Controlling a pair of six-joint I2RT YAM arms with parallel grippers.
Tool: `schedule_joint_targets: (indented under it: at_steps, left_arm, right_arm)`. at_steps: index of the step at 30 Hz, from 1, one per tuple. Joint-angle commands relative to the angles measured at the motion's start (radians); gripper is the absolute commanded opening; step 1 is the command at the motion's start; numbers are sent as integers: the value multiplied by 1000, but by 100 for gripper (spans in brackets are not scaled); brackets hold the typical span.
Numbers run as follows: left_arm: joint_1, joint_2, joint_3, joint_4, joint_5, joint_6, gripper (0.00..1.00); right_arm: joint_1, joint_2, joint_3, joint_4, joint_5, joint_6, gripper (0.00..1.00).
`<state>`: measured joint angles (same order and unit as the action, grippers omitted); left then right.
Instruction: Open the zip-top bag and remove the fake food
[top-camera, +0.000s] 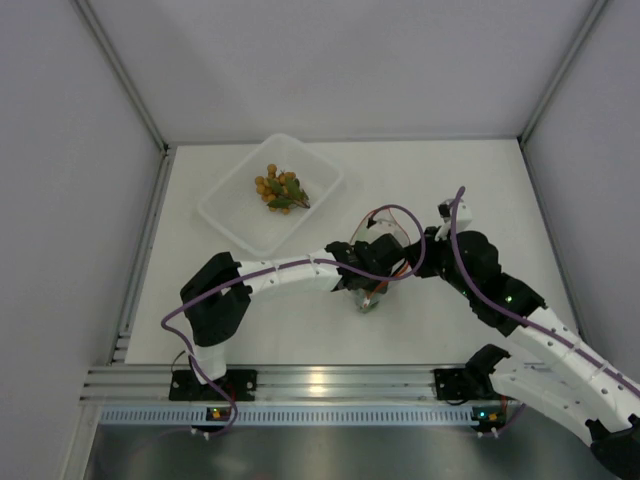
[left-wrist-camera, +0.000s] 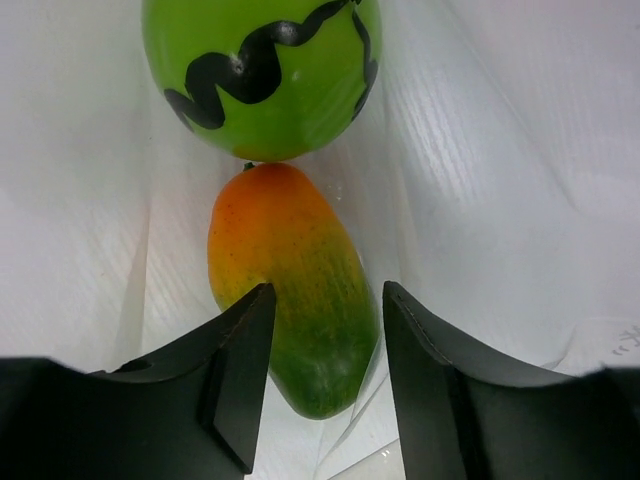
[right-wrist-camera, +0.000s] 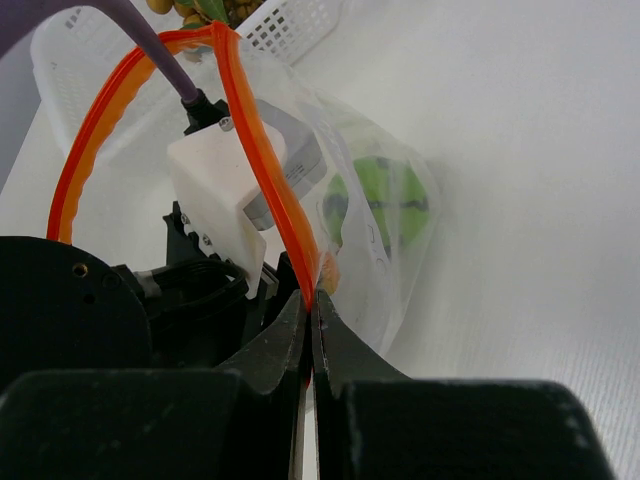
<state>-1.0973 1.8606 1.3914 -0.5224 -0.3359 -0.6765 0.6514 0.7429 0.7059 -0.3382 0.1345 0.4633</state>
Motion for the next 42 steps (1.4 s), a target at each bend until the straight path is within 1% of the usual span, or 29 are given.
schedule_joint_targets:
  at_steps: [1, 5, 8, 17, 18, 22, 24, 30, 31, 32, 34, 35, 38, 39, 41, 42]
  left_arm:
    - [4, -11, 15, -67, -26, 11, 54]
    - [4, -1, 17, -117, -22, 22, 58]
    - [4, -1, -8, -116, -6, 17, 61]
    - [4, 60, -37, -114, 51, -6, 74]
    - [4, 66, -35, -113, 51, -8, 77]
    - [4, 78, -28, -110, 38, -21, 79]
    - [5, 94, -20, -108, 35, -21, 82]
    - [5, 136, -14, -70, 66, -23, 83]
    - [5, 143, -11, -65, 70, -23, 81]
    - [5, 147, -11, -54, 78, -29, 77]
    - [5, 137, -25, -31, 86, -37, 63]
    - [5, 127, -37, -15, 86, -43, 44]
    - [5, 75, -54, 7, 77, -51, 27]
    - [4, 62, -67, 24, 69, -51, 20]
    - [4, 3, -90, 56, 66, -52, 13]
    - [2, -18, -121, 88, 60, -54, 7]
  right_arm:
    - [-4, 7, 4, 34, -1, -29, 0]
    - [-4, 13, 7, 38, 5, -31, 0]
    - [-4, 13, 10, 33, 16, -34, 0]
    - [-4, 21, 7, 42, 11, -35, 0]
    - [-4, 19, 7, 44, 13, -34, 0]
    - [-4, 16, 3, 44, 13, -35, 0]
    - [-4, 16, 3, 45, 13, -37, 0]
    - [-4, 9, -5, 53, 5, -38, 0]
    - [-4, 9, -8, 59, 2, -37, 0]
    - [-4, 7, -9, 61, -3, -37, 0]
    - [-4, 9, -8, 61, -6, -35, 0]
    - [-4, 9, -5, 57, -4, -37, 0]
    - [-4, 9, -2, 56, -6, -43, 0]
    - [-4, 10, 0, 56, -6, -45, 0]
    - [-4, 12, 4, 57, -12, -48, 0]
    - [-4, 13, 6, 59, -13, -48, 0]
